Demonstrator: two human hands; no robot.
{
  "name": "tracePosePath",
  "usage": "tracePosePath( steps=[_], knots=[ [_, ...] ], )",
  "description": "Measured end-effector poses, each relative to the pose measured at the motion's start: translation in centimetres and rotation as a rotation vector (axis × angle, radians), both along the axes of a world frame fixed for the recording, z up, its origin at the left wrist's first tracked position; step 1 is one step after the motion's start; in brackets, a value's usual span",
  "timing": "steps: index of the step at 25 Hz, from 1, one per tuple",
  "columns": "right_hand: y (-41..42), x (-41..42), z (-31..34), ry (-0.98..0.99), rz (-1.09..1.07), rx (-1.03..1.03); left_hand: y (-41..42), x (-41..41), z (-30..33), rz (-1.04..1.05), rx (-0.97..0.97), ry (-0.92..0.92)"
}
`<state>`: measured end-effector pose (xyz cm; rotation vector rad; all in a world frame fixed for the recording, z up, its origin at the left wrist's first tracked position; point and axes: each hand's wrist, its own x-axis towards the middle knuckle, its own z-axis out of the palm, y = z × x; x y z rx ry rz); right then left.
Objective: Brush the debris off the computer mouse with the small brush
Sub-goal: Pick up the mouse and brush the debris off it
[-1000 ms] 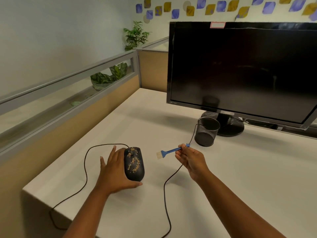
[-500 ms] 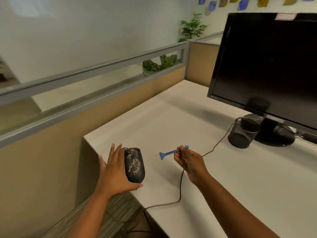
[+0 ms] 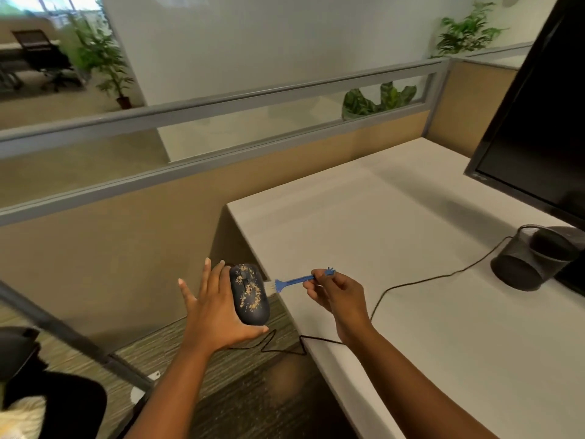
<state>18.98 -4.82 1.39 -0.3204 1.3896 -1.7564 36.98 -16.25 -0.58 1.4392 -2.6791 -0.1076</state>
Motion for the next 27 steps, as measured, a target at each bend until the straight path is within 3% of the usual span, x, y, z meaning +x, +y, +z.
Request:
tracePosePath(
  steps=[5,9,21,27],
  knots=[
    [-1.8,4.4,-0.2,0.221,0.218,-0.065,-0.6,2.8,-0.4,0.085,-0.010,0.005],
    [-2.9,6.3,-0.5,0.277,0.307,-0.069,-1.2,4.3,-0.8,0.148,-0.011,-0.025],
    [-4.8,5.5,-0.7,0.277,0.076,-0.031,-3.8,4.4,-1.5,0.132,0.008,0.012],
    [-5.7,6.7,-1.2,0.375,0.174,-0.028,-4.8,3.5,-2.1,0.107,0.025,-0.007]
  ],
)
